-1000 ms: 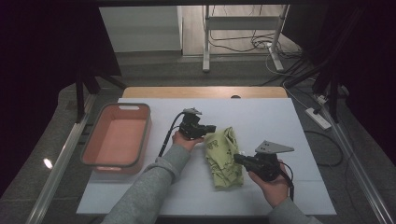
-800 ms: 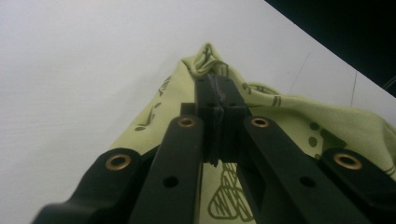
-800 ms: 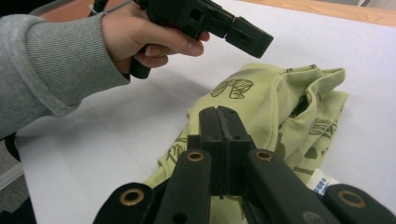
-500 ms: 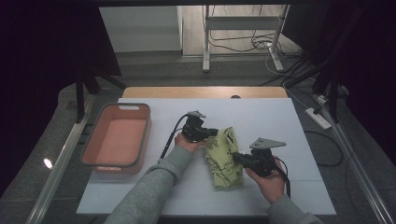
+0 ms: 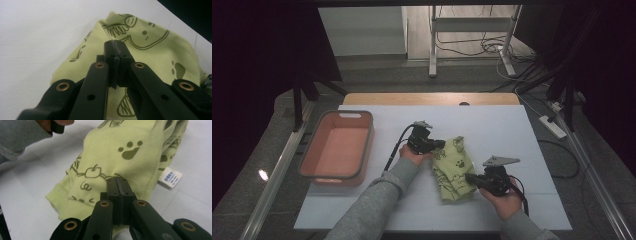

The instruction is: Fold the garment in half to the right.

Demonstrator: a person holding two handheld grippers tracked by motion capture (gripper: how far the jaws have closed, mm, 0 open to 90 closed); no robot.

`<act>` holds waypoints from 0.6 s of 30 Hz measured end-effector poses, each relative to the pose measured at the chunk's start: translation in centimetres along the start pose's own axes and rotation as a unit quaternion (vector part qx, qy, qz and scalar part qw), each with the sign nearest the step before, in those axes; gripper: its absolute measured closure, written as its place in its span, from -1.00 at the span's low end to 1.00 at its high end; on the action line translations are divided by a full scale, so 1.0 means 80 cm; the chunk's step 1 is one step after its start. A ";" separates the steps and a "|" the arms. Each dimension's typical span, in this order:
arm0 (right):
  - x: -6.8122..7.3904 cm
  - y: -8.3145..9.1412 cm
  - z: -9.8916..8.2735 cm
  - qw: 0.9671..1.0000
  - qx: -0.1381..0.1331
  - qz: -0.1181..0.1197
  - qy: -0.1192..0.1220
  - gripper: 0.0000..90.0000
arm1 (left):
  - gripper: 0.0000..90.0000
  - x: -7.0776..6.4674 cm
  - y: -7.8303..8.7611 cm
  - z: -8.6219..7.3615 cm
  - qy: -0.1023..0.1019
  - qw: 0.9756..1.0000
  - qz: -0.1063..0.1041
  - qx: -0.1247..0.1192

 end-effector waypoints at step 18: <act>0.022 -0.008 -0.013 0.999 0.029 0.014 0.024 1.00 | 0.97 0.010 0.002 -0.013 0.015 1.000 -0.004 0.000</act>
Point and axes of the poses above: each handheld gripper's, and its own axes: y roughly backward along the jaws, z roughly out of its top, x roughly to its left, the point moved 1 cm from there along -y, roughly forward along the jaws, and after that the axes turned 12 degrees about -z, right-handed, at the moved point
